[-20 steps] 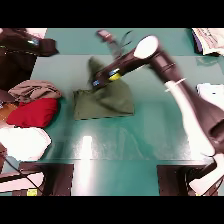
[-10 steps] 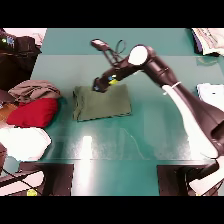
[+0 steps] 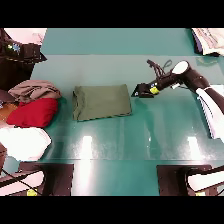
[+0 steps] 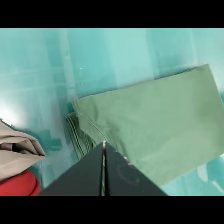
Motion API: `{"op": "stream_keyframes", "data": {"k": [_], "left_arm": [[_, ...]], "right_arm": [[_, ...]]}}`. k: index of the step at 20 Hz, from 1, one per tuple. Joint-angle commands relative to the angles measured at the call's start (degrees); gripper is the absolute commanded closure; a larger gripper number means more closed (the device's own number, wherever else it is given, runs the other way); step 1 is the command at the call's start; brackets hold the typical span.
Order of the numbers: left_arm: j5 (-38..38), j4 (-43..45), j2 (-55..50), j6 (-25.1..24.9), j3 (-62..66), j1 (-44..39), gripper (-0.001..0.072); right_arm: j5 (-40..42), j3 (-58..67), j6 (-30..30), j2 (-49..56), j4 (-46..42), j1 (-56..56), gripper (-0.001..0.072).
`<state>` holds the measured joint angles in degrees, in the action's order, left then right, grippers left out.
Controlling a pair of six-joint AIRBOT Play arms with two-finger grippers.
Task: Fold the shirts.
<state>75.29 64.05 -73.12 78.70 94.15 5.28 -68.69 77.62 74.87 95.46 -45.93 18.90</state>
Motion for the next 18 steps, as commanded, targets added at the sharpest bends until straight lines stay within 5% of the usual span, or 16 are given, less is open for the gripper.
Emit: {"op": "stream_keyframes", "data": {"k": [1, 9, 11, 12, 14, 18], "left_arm": [[-0.37, -0.31, 0.02, -1.16, -0.24, 0.04, 0.0681], [-0.74, -0.33, 0.04, -1.16, -0.24, 0.04, 0.0681], [-0.72, -0.55, 0.04, -1.16, -0.24, 0.04, 0.0681], [-0.72, -1.11, 0.04, -1.16, -0.24, 0.04, 0.0681], [-0.72, -2.91, 0.02, -1.16, -0.24, 0.04, 0.0681], [-0.04, -5.29, 0.04, -1.16, -0.24, 0.04, 0.0681]], "right_arm": [[2.95, -4.55, -2.27, 3.78, 11.37, -2.78, 0.0103], [2.1, 6.75, -2.91, 14.14, 14.03, 7.34, 0.0126], [2.91, 8.46, -2.93, 15.21, 14.95, 9.09, 0.0218], [3.8, 8.85, -2.95, 15.28, 14.86, 9.68, 0.0337], [4.63, 9.81, -3.63, 15.28, 14.88, 9.99, 0.0696], [3.69, 10.93, -4.68, 11.87, 14.19, 8.07, 0.0693]]}}
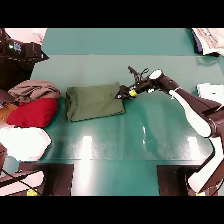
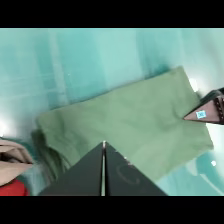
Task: Fold the shirts.
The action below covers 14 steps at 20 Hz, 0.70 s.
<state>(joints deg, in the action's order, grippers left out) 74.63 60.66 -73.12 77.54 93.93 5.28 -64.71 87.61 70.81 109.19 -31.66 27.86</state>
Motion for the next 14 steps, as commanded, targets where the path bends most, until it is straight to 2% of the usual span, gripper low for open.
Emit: {"op": "stream_keyframes", "data": {"k": [1, 5, 8, 14], "left_arm": [[1.2, -2.1, 0.04, 0.0, -0.02, -0.04, 0.0682], [0.9, -1.97, 0.02, 0.0, -0.04, -4.7, 0.0682], [-3.21, -1.97, 0.02, 0.02, -0.04, -11.1, 0.0682], [-14.27, -1.97, 0.02, 0.02, -0.04, -22.73, 0.0682]], "right_arm": [[-0.94, 0.94, -0.59, -4.02, -0.79, -2.43, 0.0694], [-4.7, 0.94, 4.35, -14.99, -15.43, -11.41, 0.0693], [-8.37, 0.94, 6.8, -22.93, -26.1, -20.76, 0.0693], [-8.44, 0.94, 7.41, -29.64, -26.49, -44.0, 0.0693]]}}
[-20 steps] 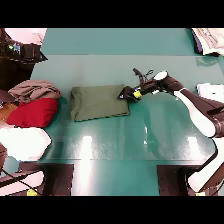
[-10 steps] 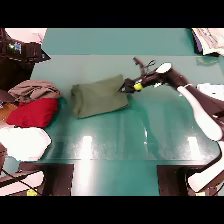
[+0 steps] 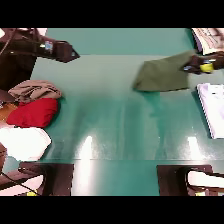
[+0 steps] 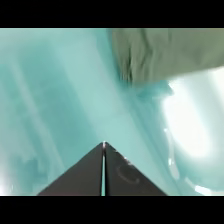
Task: Fold the shirts.
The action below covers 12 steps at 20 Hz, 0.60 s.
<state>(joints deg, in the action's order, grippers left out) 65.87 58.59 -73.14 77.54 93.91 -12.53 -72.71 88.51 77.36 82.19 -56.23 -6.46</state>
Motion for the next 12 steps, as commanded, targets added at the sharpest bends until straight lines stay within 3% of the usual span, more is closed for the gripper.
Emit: {"op": "stream_keyframes", "data": {"k": [1, 6, 12], "left_arm": [[-6.29, 0.11, 0.04, 0.02, -0.02, -6.1, 0.0682], [-6.91, 0.13, 0.04, 0.04, -0.02, -8.79, 0.0682], [-6.86, 0.59, -0.5, 0.07, -0.02, -8.79, 0.0682]], "right_arm": [[0.02, 0.04, 0.9, -2.64, -1.79, -13.03, 0.0693], [10.1, 0.04, 1.14, -2.62, 2.97, -23.47, 0.0693], [20.35, 0.07, -1.44, -2.51, 8.85, -25.66, 0.0693]]}}
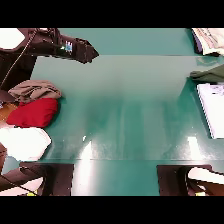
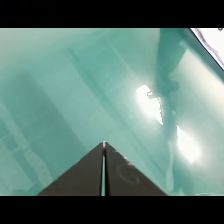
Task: Fold the shirts.
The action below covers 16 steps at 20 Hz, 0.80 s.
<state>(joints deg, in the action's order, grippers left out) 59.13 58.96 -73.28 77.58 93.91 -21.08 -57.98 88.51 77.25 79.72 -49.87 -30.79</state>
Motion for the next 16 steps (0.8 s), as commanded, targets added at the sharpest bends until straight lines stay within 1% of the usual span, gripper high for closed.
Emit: {"op": "stream_keyframes", "data": {"k": [1, 3, 4, 5, 10, 16], "left_arm": [[0.0, 0.22, -0.7, 0.02, -0.02, -0.24, 0.0681], [0.07, 0.17, -1.07, 0.04, -0.15, -0.24, 0.0682], [0.2, 0.17, -1.27, 0.04, -0.17, -0.24, 0.0682], [0.63, 0.2, -1.44, 0.04, -0.17, -0.24, 0.0682], [0.96, 0.24, -1.57, 0.0, -0.17, -0.24, 0.0682], [0.96, 0.24, -1.6, -0.02, -0.17, -0.24, 0.0682]], "right_arm": [[6.51, 0.07, -2.12, -0.04, 3.21, -1.33, 0.0693], [7.74, 0.15, -5.03, -0.11, 7.48, -1.92, 0.0693], [6.95, 0.68, -6.36, -0.11, 9.68, -2.71, 0.0693], [5.64, 1.66, -6.67, -0.11, 9.81, -3.17, 0.0693], [-6.03, 8.63, -9.29, -0.22, 8.81, -6.1, 0.0693], [-17.97, 9.22, -9.4, -0.24, 7.63, -9.79, 0.0694]]}}
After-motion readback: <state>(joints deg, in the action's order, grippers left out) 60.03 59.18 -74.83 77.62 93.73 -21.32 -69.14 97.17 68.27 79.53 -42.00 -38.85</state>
